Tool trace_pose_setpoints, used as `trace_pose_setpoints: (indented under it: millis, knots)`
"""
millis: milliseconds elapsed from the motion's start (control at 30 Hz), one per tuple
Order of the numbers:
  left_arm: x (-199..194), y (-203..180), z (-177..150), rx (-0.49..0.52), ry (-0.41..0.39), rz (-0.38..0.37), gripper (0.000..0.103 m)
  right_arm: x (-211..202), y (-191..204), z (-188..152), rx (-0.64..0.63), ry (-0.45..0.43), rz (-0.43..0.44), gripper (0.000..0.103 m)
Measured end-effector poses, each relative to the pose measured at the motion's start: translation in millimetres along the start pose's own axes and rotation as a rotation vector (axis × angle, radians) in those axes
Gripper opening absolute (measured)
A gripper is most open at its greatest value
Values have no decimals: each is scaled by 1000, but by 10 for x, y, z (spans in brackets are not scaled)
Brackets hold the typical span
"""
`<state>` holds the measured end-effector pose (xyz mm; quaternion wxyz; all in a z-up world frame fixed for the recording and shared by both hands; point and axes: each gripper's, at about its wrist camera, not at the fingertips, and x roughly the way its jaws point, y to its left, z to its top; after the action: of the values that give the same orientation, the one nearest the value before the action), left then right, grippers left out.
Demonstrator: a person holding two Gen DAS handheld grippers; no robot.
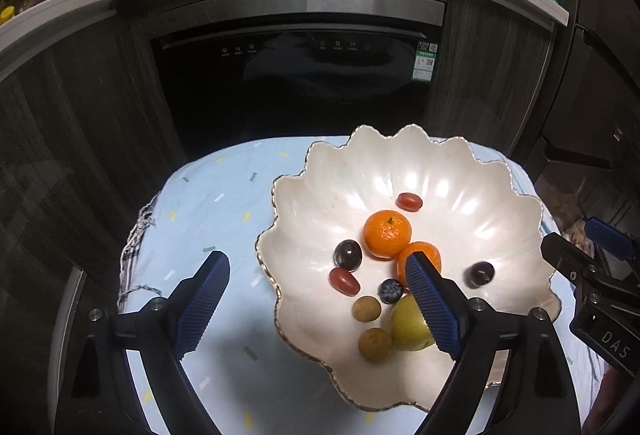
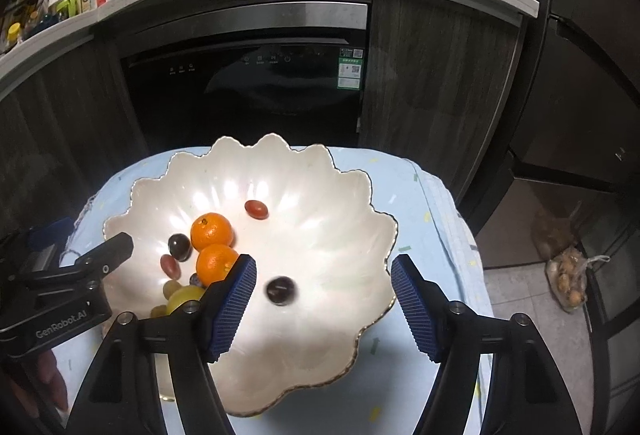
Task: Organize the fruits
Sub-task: 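Withdraw both open tools away from the bowl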
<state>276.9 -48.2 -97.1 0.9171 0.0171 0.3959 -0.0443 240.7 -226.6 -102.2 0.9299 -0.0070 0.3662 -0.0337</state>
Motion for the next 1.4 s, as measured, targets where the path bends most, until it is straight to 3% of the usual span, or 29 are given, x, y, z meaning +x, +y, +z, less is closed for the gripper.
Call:
trace_pose_setpoints:
  millis: [200, 1000, 1400]
  knots:
    - [-207, 21, 5, -7, -23, 7, 94, -188, -4, 11, 13, -33, -10, 80]
    - [-1032, 59, -224, -15, -108, 10, 98, -954, 36, -181, 21, -117, -12, 80]
    - [-1382, 133, -611, -7, -114, 30, 98, -1326, 97, -497, 32, -150, -11, 80]
